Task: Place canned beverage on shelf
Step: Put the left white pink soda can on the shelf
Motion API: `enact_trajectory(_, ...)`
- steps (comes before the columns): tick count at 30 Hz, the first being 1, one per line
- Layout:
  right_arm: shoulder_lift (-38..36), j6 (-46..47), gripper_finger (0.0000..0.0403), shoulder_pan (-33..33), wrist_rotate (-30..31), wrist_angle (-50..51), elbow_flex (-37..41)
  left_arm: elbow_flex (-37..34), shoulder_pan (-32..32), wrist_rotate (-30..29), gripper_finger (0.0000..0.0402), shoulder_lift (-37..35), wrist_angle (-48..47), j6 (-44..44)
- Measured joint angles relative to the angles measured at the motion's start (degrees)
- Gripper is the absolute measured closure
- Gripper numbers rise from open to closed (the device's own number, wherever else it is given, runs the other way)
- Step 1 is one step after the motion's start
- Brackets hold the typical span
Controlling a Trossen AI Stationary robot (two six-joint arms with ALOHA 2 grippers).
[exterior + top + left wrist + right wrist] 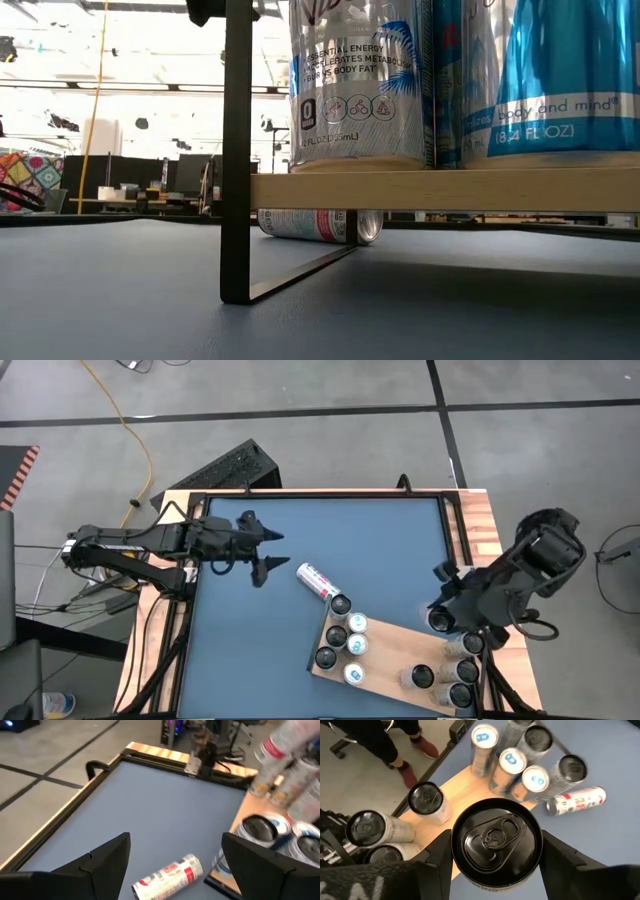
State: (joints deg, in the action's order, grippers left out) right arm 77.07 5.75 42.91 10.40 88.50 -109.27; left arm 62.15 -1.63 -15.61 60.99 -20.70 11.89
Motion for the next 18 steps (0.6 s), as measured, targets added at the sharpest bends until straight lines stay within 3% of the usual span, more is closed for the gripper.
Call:
enact_trajectory(6, -5.3, -1.89, 0.019, 1.78, -3.03, -8.05, 14.42, 0.0, 0.0, -4.59, 0.0104, 0.02, 1.85, 3.0)
enact_trajectory(11, -13.35, -1.68, 0.0189, 3.92, -5.84, -17.35, 27.8, 0.0, 0.0, -8.62, 0.0104, 0.02, 3.61, 5.85)
enact_trajectory(18, -24.58, -1.01, 0.0189, 4.02, -6.06, -30.94, 40.79, 0.0, 0.37, -13.14, 0.0104, 0.02, 6.08, 5.86)
